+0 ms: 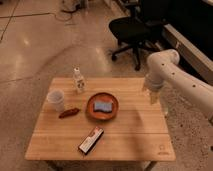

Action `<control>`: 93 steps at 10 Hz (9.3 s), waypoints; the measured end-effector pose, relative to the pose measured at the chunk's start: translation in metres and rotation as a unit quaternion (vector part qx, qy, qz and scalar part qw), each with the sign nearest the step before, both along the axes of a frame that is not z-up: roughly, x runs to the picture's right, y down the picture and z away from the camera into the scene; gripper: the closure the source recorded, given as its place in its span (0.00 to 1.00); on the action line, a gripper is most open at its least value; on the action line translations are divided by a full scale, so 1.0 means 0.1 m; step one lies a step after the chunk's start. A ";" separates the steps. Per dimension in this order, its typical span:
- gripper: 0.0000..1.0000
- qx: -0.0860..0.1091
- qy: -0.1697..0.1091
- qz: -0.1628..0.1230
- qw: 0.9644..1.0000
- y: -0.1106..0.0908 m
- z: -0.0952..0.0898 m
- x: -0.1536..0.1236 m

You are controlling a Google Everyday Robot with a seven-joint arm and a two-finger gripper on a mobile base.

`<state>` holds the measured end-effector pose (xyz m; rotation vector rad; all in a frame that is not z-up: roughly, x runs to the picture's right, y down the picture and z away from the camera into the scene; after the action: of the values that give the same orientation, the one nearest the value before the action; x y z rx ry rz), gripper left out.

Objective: Pick up the ceramic cup

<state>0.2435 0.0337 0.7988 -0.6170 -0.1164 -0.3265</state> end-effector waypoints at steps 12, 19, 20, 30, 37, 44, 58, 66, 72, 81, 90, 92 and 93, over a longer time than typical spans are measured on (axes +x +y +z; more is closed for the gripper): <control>0.35 0.000 0.000 0.000 1.000 0.00 0.00 0.00; 0.35 0.000 0.000 0.000 1.000 0.00 0.00 0.00; 0.35 0.000 0.000 0.000 1.000 0.00 0.00 0.00; 0.35 0.089 -0.140 -0.078 0.983 -0.74 -0.32 -1.11; 0.35 0.062 -0.229 -0.240 0.941 -0.24 -0.46 -1.93; 0.35 0.070 -0.288 -0.310 0.903 -0.21 -0.82 -2.81; 0.35 0.054 -0.289 -0.352 0.889 -0.18 -0.10 -4.61; 0.35 0.034 -0.305 -0.370 0.877 0.13 0.36 -4.99; 0.35 0.023 -0.310 -0.388 0.868 0.41 0.68 -5.17; 0.35 0.020 -0.311 -0.393 0.865 0.48 0.76 -5.21; 0.22 0.022 -0.303 -0.387 0.870 0.46 0.75 -5.17; 0.35 0.028 -0.301 -0.378 0.875 0.44 0.72 -5.13; 0.47 0.034 -0.302 -0.371 0.877 0.42 0.68 -5.10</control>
<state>-0.2664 0.0757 0.8667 -0.4495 -0.4693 -1.2681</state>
